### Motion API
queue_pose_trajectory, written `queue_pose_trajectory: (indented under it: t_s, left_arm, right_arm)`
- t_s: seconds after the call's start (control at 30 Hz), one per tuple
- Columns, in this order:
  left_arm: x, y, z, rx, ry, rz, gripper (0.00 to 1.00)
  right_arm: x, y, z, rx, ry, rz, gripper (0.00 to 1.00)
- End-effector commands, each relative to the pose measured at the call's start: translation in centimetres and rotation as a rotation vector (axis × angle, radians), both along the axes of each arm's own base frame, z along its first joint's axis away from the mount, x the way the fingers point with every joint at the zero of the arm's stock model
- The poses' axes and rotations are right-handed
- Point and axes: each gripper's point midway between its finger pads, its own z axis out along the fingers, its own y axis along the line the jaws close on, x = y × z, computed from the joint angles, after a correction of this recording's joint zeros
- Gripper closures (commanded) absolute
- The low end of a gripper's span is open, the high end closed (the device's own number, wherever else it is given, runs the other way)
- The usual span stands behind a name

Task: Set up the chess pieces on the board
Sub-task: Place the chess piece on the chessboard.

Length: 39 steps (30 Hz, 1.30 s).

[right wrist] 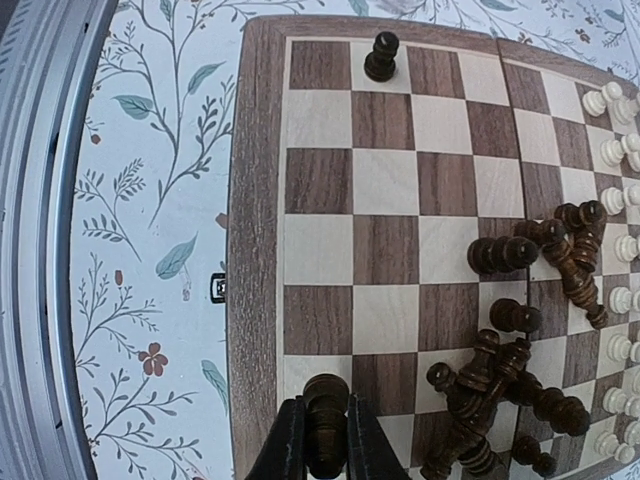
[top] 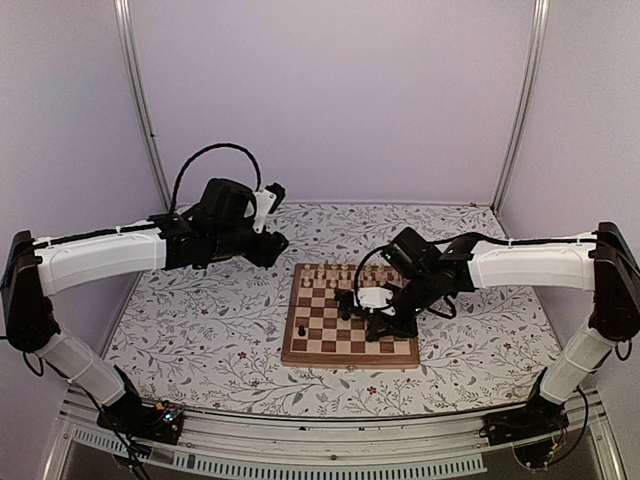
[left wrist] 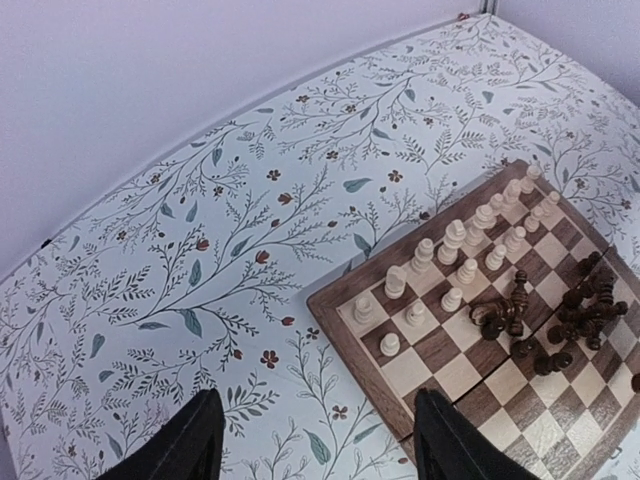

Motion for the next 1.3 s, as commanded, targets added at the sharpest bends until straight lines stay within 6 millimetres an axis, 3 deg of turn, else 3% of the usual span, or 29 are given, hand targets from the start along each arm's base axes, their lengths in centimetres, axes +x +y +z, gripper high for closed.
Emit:
queue_pose_trajectory:
  t_s: [0.0, 0.53, 0.67, 0.8, 0.97, 1.07, 1.17, 1.27]
  left_arm:
    - [-0.2, -0.1, 1.8, -0.033, -0.045, -0.02, 0.33]
    - [-0.4, -0.4, 1.4, -0.025, -0.029, -0.038, 0.33]
    - [-0.4, -0.6, 1.3, -0.024, -0.022, -0.046, 0.33]
    - [-0.5, -0.7, 1.1, -0.025, -0.015, -0.051, 0.33]
    - [-0.6, -0.9, 1.0, -0.024, -0.009, -0.06, 0.34]
    - [-0.7, -1.0, 1.1, -0.025, -0.007, -0.067, 0.33]
    - [-0.7, -1.1, 1.0, -0.026, -0.001, -0.071, 0.33]
    - [-0.8, -1.2, 0.9, -0.026, 0.003, -0.078, 0.34]
  right_arm:
    - [-0.3, 0.1, -2.0, -0.062, 0.008, 0.019, 0.99]
    - [-1.1, -0.1, -4.1, -0.119, 0.034, 0.034, 0.97]
    - [-1.1, -0.1, -4.0, -0.12, 0.034, 0.031, 0.83]
    - [-0.6, 0.5, -2.0, -0.097, 0.025, 0.016, 0.69]
    - [1.5, 0.9, 3.4, 0.034, 0.042, -0.024, 0.63]
    - [4.7, 0.2, 5.7, 0.093, 0.016, -0.098, 0.63]
    - [8.0, -0.9, 6.1, 0.118, 0.019, -0.204, 0.65]
    - [9.0, -1.3, 4.8, 0.097, 0.041, -0.237, 0.66]
